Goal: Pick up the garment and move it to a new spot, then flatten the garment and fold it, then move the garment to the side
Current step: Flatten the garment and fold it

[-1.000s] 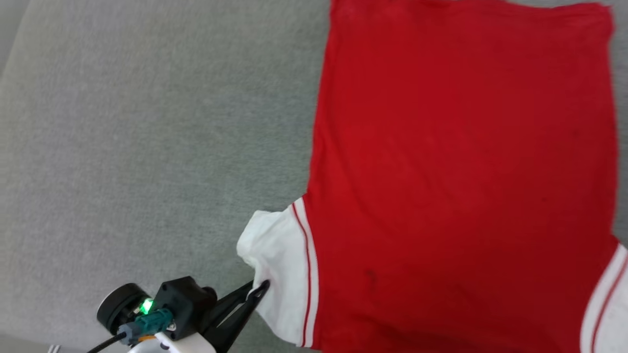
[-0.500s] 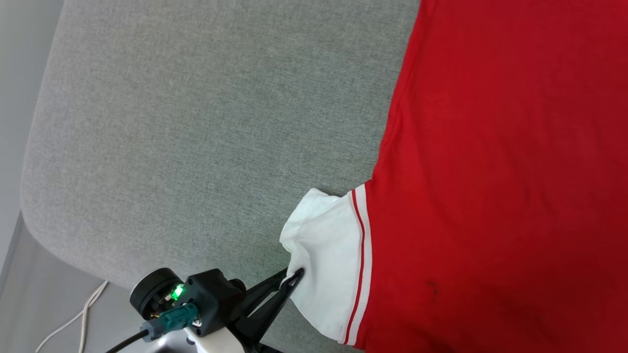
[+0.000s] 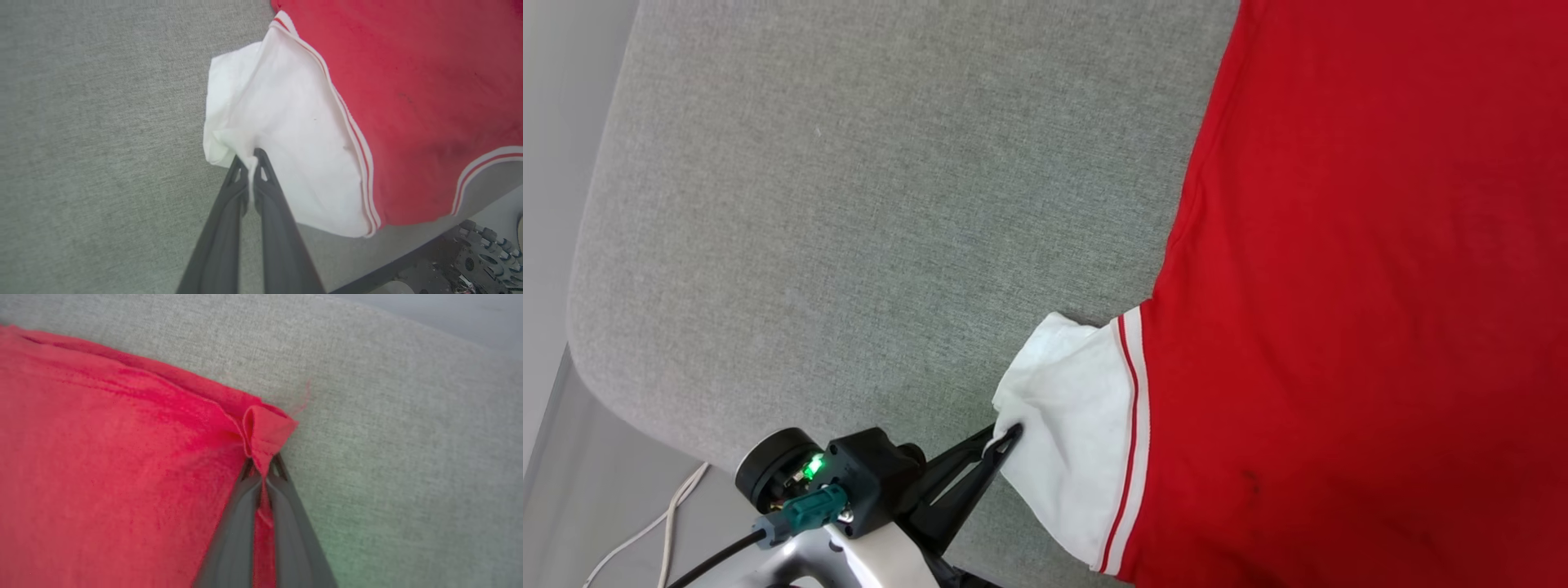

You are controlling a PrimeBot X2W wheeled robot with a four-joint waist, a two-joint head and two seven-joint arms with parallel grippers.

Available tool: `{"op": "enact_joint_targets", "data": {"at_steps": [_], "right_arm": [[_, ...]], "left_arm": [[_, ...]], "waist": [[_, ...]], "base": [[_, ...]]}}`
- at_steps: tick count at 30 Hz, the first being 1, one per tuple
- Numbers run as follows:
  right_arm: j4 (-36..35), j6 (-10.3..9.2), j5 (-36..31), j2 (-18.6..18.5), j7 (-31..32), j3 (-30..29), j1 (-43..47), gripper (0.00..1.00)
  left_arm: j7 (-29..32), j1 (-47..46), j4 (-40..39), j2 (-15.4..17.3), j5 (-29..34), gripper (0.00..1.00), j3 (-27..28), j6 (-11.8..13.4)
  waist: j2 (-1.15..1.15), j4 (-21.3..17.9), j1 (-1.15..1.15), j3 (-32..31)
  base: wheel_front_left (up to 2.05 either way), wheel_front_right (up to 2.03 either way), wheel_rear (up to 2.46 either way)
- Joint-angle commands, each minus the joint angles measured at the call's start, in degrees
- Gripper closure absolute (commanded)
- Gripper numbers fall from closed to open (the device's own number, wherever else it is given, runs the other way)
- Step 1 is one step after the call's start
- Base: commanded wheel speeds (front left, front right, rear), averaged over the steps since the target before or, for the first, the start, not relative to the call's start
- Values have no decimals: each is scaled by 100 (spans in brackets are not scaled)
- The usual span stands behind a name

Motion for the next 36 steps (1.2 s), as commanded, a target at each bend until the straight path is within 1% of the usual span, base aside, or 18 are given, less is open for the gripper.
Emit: {"op": "enact_joint_targets", "data": {"at_steps": [1,6,9,15,19,23,24,27,31,36], "right_arm": [[219,-4,6,-15,77,60,379,100],[184,-5,191,-47,-84,158,639,100],[148,-4,321,-73,-179,255,959,100],[-71,-4,708,63,-750,516,1753,100],[-212,-4,988,88,-1054,652,2415,100],[-445,-4,1222,167,-1371,689,3030,100],[-445,-4,1222,167,-1371,689,3030,100],[-675,-4,1367,197,-1525,677,3525,100],[-1089,-4,1478,237,-1634,582,4229,100],[-1656,-4,1316,404,-1796,630,5221,100]], "left_arm": [[-42,-22,22,-11,7,100,35,29],[-69,6,-17,19,-30,100,96,87],[-67,-16,-3,60,-32,100,153,134],[-88,246,84,103,-195,100,284,316],[-114,446,174,123,-317,100,344,407],[-163,661,325,189,-362,100,428,535],[-163,661,325,189,-362,100,428,535],[-248,838,406,191,-455,100,505,652],[-330,1021,477,162,-539,100,554,735],[-477,1221,622,131,-566,100,593,830]], "waist": [[0,-82,-1,-96],[0,-364,-1,-380],[0,-578,-1,-632],[0,-1103,-1,-1245],[0,-1415,-1,-1627],[0,-1734,-1,-2026],[0,-1734,-1,-2026],[0,-1946,-1,-2280],[0,-2136,-1,-2531],[0,-2353,-1,-2772]], "base": [[0,0,0],[0,0,0],[0,0,0],[0,0,0],[0,0,0],[0,0,0],[0,0,0],[0,0,0],[0,0,0],[0,0,0]]}}
